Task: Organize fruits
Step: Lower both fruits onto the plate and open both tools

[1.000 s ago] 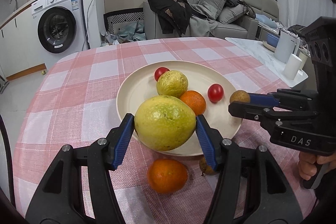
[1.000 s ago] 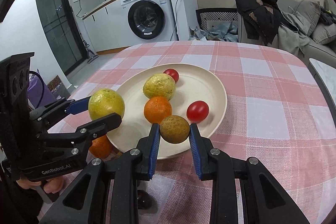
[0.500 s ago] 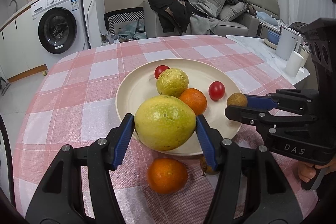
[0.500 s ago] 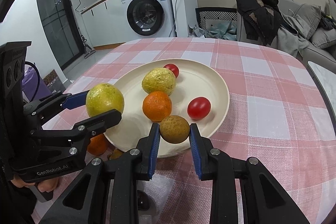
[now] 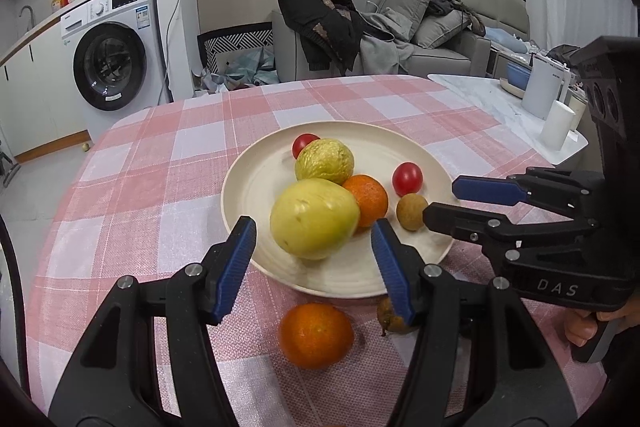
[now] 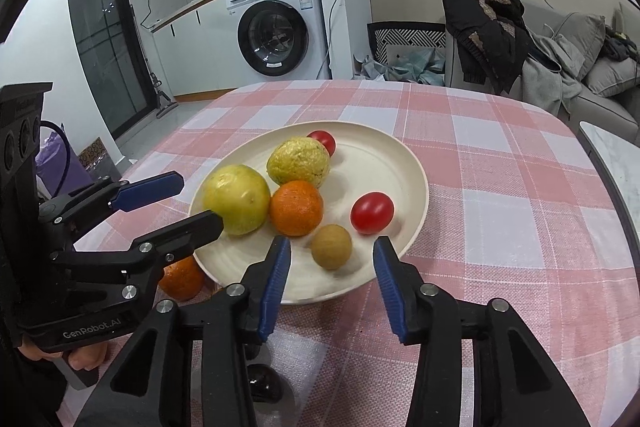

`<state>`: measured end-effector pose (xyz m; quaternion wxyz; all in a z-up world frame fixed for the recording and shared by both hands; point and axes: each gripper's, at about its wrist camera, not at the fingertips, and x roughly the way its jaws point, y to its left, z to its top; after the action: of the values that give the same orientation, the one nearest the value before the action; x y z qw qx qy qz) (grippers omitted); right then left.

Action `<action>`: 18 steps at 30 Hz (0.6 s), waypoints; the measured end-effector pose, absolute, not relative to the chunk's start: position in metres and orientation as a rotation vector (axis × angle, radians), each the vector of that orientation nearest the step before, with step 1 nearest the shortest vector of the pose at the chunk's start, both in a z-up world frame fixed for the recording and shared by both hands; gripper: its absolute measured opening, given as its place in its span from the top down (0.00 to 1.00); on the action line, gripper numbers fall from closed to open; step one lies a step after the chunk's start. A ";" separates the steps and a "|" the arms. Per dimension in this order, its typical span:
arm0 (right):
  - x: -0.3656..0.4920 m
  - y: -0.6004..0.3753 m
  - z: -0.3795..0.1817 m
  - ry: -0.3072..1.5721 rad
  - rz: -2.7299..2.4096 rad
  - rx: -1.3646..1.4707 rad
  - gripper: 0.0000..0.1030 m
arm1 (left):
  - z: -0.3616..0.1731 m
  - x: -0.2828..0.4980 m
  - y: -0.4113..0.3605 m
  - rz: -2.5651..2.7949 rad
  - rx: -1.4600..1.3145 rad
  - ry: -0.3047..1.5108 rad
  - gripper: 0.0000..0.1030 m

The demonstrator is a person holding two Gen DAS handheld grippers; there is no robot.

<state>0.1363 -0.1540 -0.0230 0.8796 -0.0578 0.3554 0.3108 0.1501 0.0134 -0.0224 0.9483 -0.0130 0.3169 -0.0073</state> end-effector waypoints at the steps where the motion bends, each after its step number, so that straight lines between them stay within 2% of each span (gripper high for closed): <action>1: 0.136 -0.155 -0.023 0.739 0.645 -0.118 0.51 | -0.023 0.150 0.014 -0.015 -0.028 0.648 0.42; 4: 0.135 -0.157 -0.021 0.724 0.632 -0.123 0.38 | -0.022 0.146 0.017 -0.008 -0.037 0.648 0.35; 6: 0.133 -0.159 -0.019 0.715 0.628 -0.123 0.21 | -0.020 0.141 0.020 -0.008 -0.051 0.635 0.27; 7: 0.132 -0.160 -0.018 0.708 0.630 -0.122 0.18 | -0.018 0.138 0.022 -0.007 -0.059 0.628 0.20; 10: 0.129 -0.163 -0.016 0.701 0.633 -0.124 0.02 | -0.014 0.129 0.027 0.012 -0.075 0.618 0.13; 13: 0.125 -0.164 -0.017 0.719 0.657 -0.130 0.00 | -0.012 0.119 0.031 0.033 -0.079 0.613 0.01; 18: 0.113 -0.162 -0.020 0.715 0.674 -0.182 0.00 | -0.009 0.101 0.034 0.043 -0.077 0.600 0.01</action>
<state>0.1127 -0.1616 -0.0203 0.8778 -0.0872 0.3427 0.3231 0.1010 0.0336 -0.0087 0.9543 -0.0379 0.2955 0.0213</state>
